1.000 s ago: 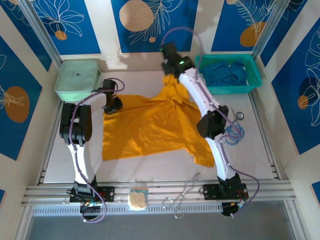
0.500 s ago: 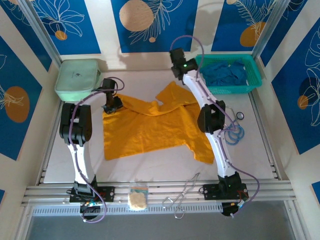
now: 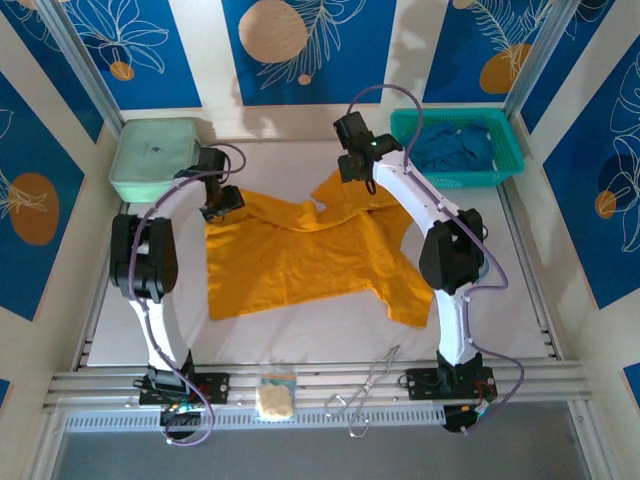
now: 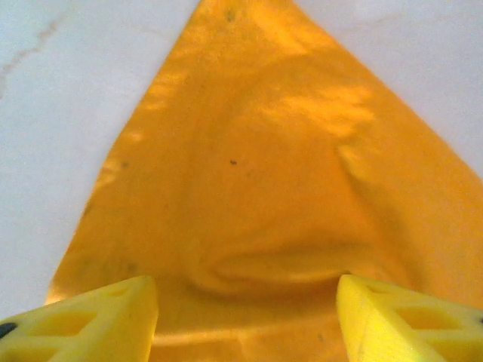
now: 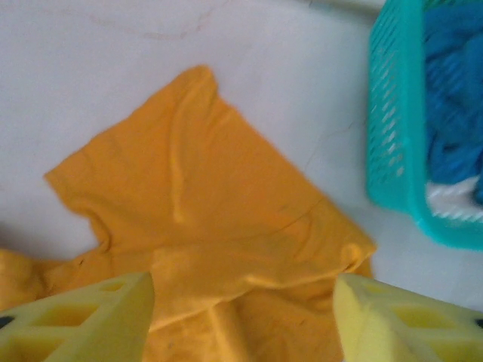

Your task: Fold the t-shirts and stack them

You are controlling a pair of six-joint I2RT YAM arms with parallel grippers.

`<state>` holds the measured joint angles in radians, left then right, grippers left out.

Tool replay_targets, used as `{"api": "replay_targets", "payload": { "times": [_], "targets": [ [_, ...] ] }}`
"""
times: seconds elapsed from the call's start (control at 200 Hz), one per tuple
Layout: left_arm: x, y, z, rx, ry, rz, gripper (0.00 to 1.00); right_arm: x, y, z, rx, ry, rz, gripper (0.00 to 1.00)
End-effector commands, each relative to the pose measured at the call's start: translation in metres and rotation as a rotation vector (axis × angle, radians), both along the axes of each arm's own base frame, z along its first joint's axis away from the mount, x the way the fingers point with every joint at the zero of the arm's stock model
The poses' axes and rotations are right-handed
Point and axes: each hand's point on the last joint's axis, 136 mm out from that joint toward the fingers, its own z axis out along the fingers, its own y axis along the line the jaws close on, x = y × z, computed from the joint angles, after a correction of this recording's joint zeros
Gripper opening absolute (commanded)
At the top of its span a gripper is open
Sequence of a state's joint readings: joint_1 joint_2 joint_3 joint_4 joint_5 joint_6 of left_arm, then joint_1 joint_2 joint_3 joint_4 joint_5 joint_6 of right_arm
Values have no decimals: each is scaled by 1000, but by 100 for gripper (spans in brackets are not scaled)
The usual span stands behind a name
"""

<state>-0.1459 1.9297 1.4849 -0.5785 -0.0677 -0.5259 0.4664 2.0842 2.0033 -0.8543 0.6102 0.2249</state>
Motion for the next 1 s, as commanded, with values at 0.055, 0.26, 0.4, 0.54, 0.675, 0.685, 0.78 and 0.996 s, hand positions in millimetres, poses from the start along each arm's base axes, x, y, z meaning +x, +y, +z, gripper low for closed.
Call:
{"api": "replay_targets", "payload": {
  "times": [0.055,0.26,0.4,0.54,0.675,0.685,0.78,0.996],
  "targets": [
    [-39,-27,58,49,-39,-151,63,-3,11,-29,173,144,-27,32],
    [-90,-124,32,0,34,-416,43,26,19,-66,234,234,-10,0],
    [-103,-176,-2,-14,83,-511,36,42,25,-89,298,282,2,0],
    [-106,-211,-31,-6,121,-561,34,49,34,-111,353,327,14,0],
    [-110,-228,-60,23,168,-578,33,45,40,-133,394,383,-2,0],
    [-111,-230,-62,23,171,-579,33,44,41,-135,398,387,-3,0],
    [-122,-232,-81,44,216,-586,32,40,41,-150,416,422,-38,0],
    [-179,-191,-113,125,340,-571,32,46,20,-184,442,471,-188,0]
  ]
}}
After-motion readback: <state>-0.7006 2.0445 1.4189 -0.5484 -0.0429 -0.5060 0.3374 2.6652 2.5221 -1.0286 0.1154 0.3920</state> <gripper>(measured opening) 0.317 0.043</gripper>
